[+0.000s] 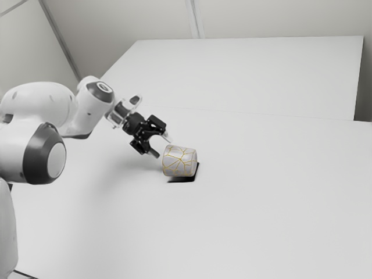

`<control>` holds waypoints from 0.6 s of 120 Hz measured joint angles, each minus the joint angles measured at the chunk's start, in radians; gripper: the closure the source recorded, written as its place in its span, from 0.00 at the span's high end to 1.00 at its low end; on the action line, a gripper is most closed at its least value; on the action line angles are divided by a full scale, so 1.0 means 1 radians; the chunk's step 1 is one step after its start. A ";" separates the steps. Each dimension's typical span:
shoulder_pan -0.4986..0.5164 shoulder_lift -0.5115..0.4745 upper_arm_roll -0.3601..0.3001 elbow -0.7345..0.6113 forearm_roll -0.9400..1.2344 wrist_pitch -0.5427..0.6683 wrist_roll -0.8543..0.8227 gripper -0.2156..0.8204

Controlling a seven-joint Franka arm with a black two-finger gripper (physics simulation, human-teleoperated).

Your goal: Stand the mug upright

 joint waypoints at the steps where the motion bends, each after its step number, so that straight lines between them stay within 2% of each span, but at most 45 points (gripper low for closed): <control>1: 0.000 0.001 -0.001 0.000 -0.002 0.000 0.001 0.77; 36: -0.015 0.004 -0.031 -0.009 -0.076 -0.001 0.034 0.75; 55: -0.015 0.003 -0.034 -0.012 -0.089 -0.004 0.037 0.57; 72: -0.022 0.011 -0.034 -0.015 -0.092 -0.007 0.038 0.47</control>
